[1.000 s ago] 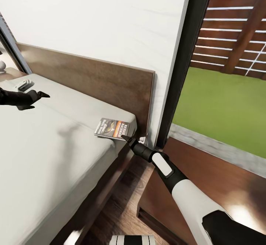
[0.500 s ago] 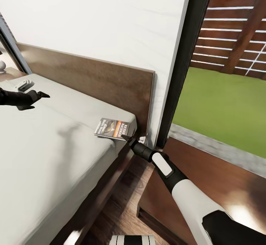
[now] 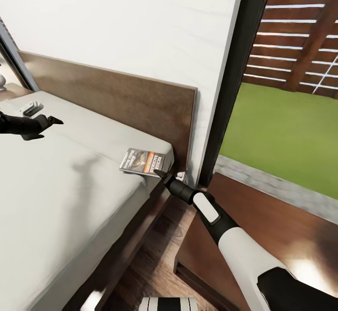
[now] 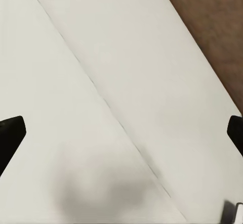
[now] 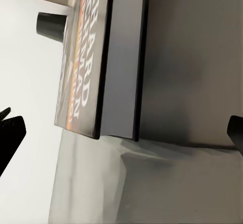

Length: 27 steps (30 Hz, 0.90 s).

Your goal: In the bedroom, move the book from the bed onto either nightstand, and place the two sandals side by side next to the bed.

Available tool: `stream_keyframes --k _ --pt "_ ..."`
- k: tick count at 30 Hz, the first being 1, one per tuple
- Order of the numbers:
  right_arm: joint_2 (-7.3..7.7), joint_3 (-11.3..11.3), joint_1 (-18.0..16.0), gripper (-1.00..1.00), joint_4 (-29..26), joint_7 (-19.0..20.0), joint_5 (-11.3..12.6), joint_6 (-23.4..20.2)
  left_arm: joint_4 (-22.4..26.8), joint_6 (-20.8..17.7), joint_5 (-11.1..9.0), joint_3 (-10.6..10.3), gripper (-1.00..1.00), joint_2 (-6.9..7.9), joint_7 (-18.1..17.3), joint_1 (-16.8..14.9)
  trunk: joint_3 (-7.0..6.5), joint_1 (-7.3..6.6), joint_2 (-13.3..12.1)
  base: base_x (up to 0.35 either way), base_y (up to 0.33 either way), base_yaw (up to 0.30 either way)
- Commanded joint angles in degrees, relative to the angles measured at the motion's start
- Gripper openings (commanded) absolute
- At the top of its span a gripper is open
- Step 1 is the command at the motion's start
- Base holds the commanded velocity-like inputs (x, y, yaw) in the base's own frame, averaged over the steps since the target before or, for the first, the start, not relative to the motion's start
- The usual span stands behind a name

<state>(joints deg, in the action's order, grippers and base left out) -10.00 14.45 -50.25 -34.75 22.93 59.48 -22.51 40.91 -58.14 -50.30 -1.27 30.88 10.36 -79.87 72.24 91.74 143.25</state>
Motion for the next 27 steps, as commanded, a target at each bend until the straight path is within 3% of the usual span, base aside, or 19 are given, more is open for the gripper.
stream_keyframes --k 1,27 --pt "0.00 0.05 -0.04 1.00 -0.13 0.01 0.37 -0.22 0.06 -0.13 -0.60 -0.13 1.00 0.06 0.53 -0.03 0.13 -0.01 0.02 0.000 0.000 0.000" --pt "0.00 0.05 -0.03 1.00 -0.84 -0.08 0.36 -0.25 0.05 -0.13 -0.61 -0.13 1.00 0.06 0.53 -0.03 0.86 -0.01 0.02 0.000 0.000 0.000"
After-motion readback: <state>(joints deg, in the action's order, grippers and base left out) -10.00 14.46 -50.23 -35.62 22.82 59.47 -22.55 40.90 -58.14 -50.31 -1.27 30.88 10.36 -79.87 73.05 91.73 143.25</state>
